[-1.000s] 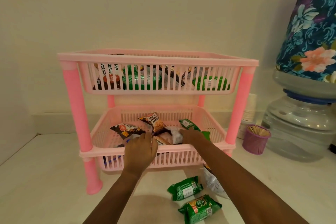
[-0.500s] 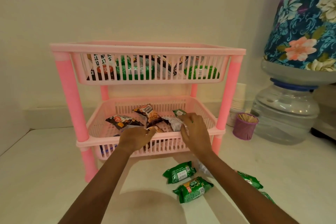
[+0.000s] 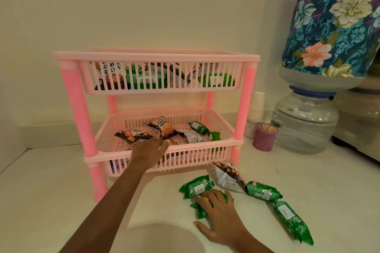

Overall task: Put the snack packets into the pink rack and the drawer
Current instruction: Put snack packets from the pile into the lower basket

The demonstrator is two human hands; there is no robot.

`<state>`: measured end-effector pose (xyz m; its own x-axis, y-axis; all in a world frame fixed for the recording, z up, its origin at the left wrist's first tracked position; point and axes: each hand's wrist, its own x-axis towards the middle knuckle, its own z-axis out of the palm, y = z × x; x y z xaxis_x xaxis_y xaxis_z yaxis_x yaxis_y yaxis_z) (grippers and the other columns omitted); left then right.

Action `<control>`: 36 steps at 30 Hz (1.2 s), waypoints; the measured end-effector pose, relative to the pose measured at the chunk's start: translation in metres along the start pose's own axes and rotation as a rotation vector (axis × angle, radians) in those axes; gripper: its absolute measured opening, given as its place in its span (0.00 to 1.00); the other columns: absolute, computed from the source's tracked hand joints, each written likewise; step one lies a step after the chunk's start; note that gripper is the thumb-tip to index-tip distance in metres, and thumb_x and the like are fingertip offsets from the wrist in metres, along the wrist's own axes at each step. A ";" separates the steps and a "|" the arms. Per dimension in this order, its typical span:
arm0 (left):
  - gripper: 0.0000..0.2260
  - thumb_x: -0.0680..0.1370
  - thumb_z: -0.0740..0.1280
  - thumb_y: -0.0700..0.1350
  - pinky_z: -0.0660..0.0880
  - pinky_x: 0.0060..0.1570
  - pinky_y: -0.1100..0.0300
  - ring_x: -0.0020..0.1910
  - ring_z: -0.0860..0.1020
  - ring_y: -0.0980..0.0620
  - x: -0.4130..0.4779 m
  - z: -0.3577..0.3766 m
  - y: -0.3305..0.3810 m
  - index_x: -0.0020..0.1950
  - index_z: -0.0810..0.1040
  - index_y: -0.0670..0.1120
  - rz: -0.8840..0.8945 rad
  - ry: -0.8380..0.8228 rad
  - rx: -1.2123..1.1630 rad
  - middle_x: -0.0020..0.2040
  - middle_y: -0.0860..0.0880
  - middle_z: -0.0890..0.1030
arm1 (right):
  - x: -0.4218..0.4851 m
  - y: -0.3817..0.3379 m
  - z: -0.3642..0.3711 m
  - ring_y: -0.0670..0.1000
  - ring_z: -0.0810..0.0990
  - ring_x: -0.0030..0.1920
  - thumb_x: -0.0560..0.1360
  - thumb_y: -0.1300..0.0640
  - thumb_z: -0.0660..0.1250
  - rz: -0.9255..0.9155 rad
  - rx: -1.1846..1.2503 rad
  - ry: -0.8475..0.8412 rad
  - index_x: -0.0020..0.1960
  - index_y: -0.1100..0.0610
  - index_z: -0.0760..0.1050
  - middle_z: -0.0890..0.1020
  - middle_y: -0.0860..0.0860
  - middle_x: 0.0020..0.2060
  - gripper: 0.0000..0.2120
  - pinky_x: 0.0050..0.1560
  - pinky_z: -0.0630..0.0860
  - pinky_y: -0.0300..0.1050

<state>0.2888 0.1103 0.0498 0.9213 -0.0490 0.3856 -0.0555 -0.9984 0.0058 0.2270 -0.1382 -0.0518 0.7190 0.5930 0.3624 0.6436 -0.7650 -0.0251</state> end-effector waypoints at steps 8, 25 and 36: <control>0.23 0.79 0.49 0.51 0.76 0.41 0.57 0.41 0.82 0.46 -0.016 -0.010 -0.010 0.51 0.82 0.44 0.024 0.165 -0.064 0.42 0.45 0.85 | 0.016 0.003 -0.019 0.43 0.82 0.42 0.59 0.41 0.71 -0.113 -0.072 0.198 0.53 0.44 0.76 0.82 0.42 0.42 0.23 0.36 0.78 0.38; 0.30 0.72 0.45 0.55 0.72 0.50 0.50 0.46 0.81 0.41 -0.049 -0.017 -0.029 0.54 0.81 0.41 -0.220 0.251 -0.127 0.48 0.41 0.84 | 0.205 0.005 -0.069 0.59 0.68 0.68 0.74 0.31 0.47 0.272 0.126 -0.546 0.69 0.54 0.65 0.69 0.58 0.70 0.35 0.69 0.64 0.56; 0.20 0.74 0.53 0.49 0.77 0.50 0.42 0.48 0.80 0.37 -0.064 -0.011 -0.020 0.52 0.78 0.38 -0.229 0.234 -0.061 0.48 0.38 0.82 | 0.130 -0.002 -0.043 0.57 0.77 0.56 0.77 0.65 0.62 0.086 0.415 0.429 0.55 0.63 0.77 0.80 0.61 0.53 0.09 0.55 0.72 0.46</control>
<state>0.2270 0.1336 0.0348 0.7996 0.1911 0.5694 0.1137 -0.9790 0.1690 0.3081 -0.0698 0.0353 0.6583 0.3130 0.6846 0.6987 -0.5926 -0.4009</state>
